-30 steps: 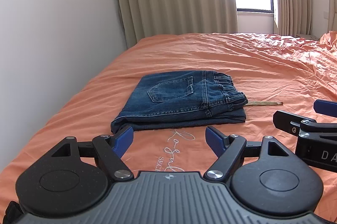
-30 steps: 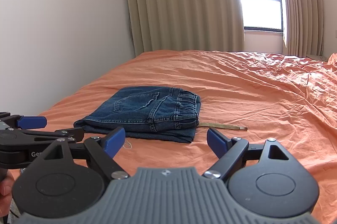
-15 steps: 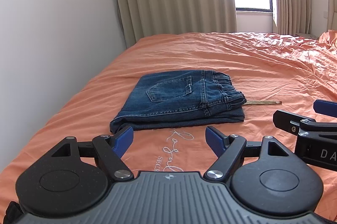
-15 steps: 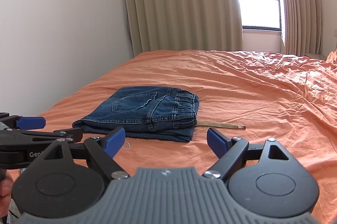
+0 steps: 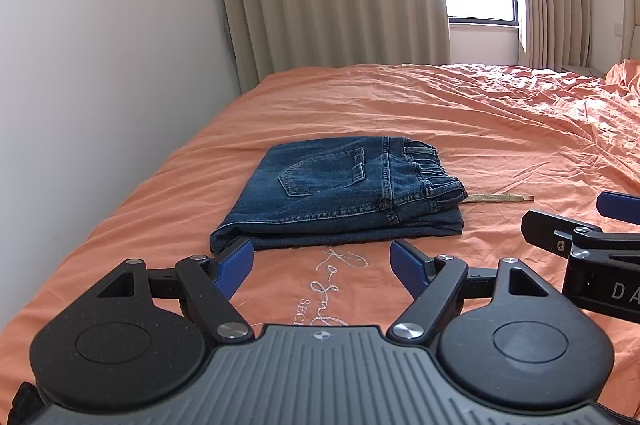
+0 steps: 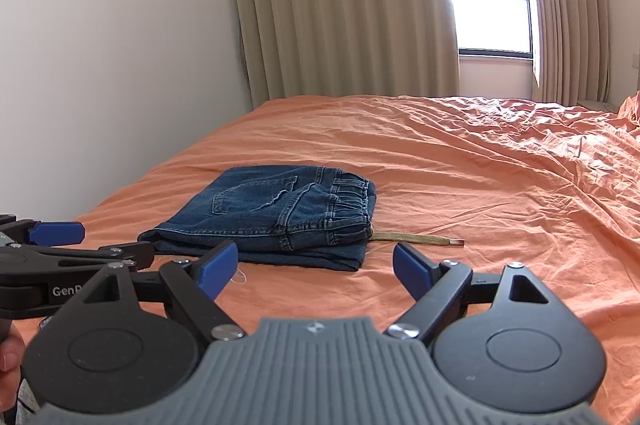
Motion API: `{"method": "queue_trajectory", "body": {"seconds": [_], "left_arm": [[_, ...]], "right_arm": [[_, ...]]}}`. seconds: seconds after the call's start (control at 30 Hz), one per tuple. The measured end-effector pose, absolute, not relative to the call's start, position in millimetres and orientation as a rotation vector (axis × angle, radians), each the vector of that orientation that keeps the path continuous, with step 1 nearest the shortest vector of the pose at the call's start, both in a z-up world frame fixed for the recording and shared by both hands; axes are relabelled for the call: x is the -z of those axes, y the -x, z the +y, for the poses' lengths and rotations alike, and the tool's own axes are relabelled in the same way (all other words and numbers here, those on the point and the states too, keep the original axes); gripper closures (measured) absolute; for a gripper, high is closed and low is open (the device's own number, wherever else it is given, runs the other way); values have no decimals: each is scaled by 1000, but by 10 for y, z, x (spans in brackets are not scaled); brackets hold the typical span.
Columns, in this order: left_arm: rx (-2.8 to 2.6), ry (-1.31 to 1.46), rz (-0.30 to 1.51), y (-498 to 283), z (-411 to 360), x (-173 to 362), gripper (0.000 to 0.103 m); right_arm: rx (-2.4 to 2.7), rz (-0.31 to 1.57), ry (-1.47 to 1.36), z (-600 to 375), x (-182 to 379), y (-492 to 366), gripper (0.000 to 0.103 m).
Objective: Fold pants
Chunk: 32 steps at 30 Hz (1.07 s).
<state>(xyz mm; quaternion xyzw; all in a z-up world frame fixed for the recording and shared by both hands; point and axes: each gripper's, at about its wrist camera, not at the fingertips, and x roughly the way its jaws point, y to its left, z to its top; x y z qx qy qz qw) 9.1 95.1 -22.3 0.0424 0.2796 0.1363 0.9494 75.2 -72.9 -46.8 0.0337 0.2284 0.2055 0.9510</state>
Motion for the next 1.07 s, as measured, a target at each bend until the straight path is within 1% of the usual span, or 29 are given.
{"method": "queue_trajectory", "body": {"seconds": [1.07], "left_arm": [[-269,-74,561,-38,918,135,12]], "right_arm": [[-413,468,-71,-739,429,-703,22]]}}
